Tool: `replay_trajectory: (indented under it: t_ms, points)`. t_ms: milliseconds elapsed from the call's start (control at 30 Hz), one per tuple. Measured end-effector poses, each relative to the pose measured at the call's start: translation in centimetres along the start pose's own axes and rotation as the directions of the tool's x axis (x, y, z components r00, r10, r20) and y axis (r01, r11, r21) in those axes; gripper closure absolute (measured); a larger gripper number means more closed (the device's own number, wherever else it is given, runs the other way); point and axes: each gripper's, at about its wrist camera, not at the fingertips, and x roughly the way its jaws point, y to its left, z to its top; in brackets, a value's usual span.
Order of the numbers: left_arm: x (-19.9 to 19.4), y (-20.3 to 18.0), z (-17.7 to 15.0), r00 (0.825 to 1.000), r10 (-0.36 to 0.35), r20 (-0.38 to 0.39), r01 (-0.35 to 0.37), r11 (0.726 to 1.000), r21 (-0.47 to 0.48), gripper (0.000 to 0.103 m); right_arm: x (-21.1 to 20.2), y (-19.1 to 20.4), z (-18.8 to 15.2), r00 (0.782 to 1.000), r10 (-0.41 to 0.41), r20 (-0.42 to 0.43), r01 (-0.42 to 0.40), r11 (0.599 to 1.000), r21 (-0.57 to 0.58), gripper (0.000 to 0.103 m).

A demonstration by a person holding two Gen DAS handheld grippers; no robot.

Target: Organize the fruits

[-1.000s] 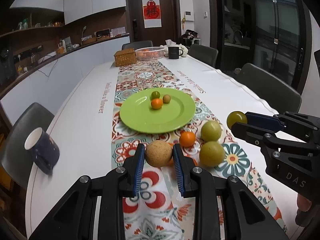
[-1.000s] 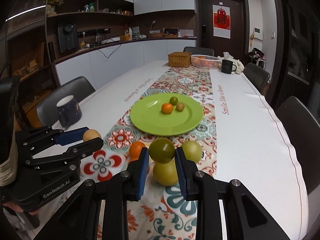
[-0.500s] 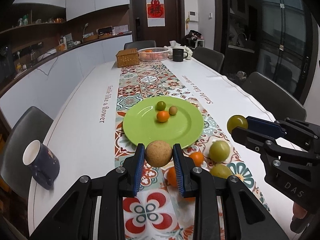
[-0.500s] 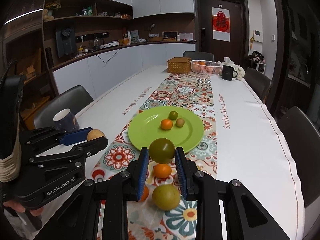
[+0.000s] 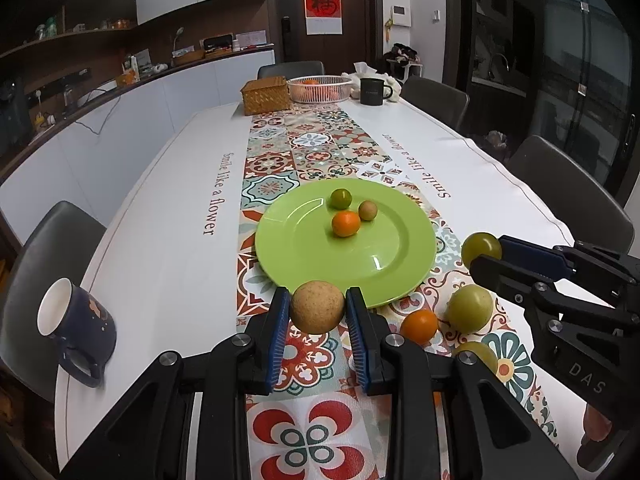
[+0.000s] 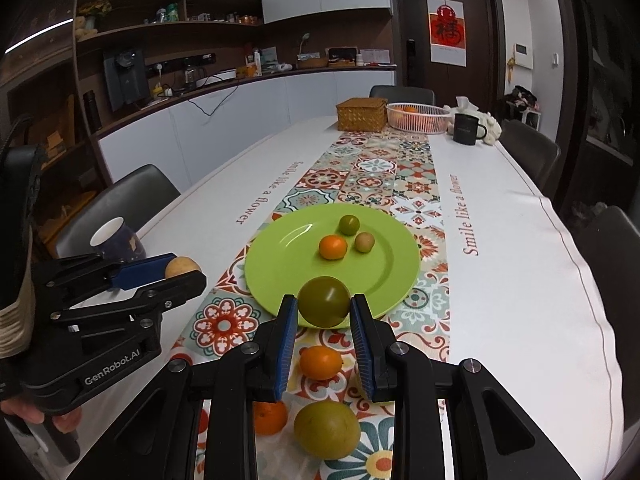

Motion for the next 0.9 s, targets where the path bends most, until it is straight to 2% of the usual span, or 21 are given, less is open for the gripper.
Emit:
replay_trajectory:
  t_ms: [233, 800, 900]
  points:
    - [1.8, -0.1, 0.9, 1.000, -0.014, -0.011, 0.014, 1.000, 0.008, 0.074, 1.1, -0.6, 0.0, 1.000, 0.002, -0.024, -0.002, 1.000, 0.013, 0.075]
    - [8.5, 1.0, 2.7, 0.995, -0.042, -0.086, 0.044, 0.999, 0.022, 0.074, 7.5, -1.4, 2.0, 0.993, 0.016, -0.116, -0.019, 0.999, -0.029, 0.075]
    - [8.8, 1.0, 2.8, 0.996, -0.032, -0.089, 0.034, 0.999, 0.023, 0.063, 8.1, -1.6, 2.1, 0.992, 0.016, -0.122, -0.019, 1.000, -0.024, 0.075]
